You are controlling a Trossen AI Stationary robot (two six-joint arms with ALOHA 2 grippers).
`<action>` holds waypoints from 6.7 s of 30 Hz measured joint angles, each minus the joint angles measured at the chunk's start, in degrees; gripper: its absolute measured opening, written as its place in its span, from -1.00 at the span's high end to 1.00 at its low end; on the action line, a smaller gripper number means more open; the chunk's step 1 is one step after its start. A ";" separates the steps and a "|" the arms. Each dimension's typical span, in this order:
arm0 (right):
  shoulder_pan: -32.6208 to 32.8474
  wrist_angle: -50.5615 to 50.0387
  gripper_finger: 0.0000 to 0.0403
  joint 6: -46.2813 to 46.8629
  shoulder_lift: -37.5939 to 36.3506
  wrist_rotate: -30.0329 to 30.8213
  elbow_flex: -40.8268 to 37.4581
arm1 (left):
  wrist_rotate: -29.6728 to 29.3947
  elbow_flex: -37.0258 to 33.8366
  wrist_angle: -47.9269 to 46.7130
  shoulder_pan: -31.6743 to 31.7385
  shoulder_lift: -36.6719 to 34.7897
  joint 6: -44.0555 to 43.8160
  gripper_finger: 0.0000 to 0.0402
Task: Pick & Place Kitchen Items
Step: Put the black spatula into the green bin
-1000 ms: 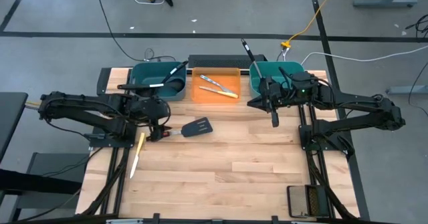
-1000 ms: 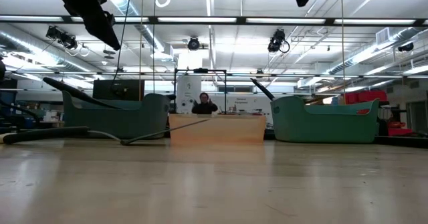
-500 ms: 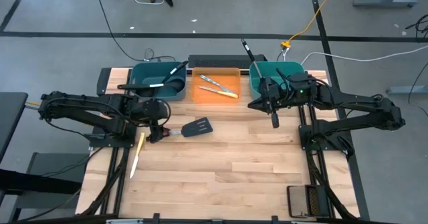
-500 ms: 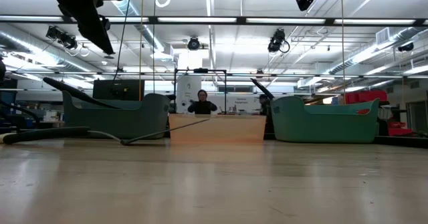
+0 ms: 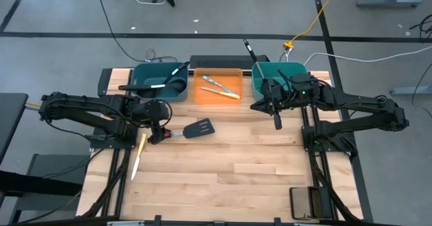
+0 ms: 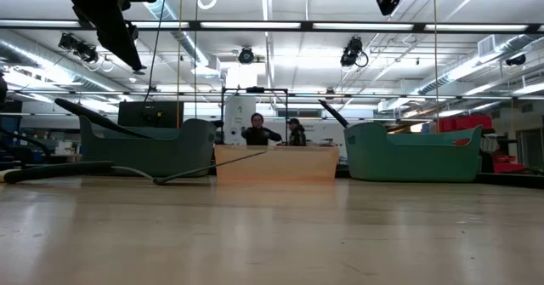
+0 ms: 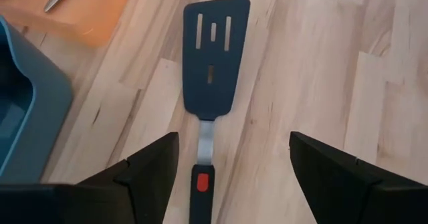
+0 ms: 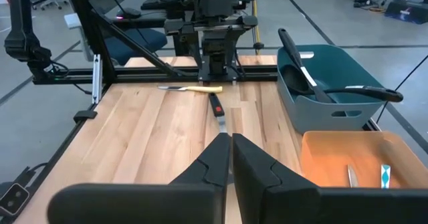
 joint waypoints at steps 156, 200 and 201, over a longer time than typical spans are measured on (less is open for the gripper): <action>0.00 -1.39 0.87 -0.04 -0.02 2.93 0.02 | 0.87 -12.55 3.60 -1.46 13.03 0.19 -0.73; 0.01 -1.39 0.87 -0.03 -0.01 2.95 0.02 | 3.00 -12.56 3.63 -0.24 13.03 -0.22 -0.73; 0.01 -1.39 0.87 -0.04 -0.01 2.95 0.01 | 3.00 -12.55 3.63 -0.24 13.03 -0.24 -0.73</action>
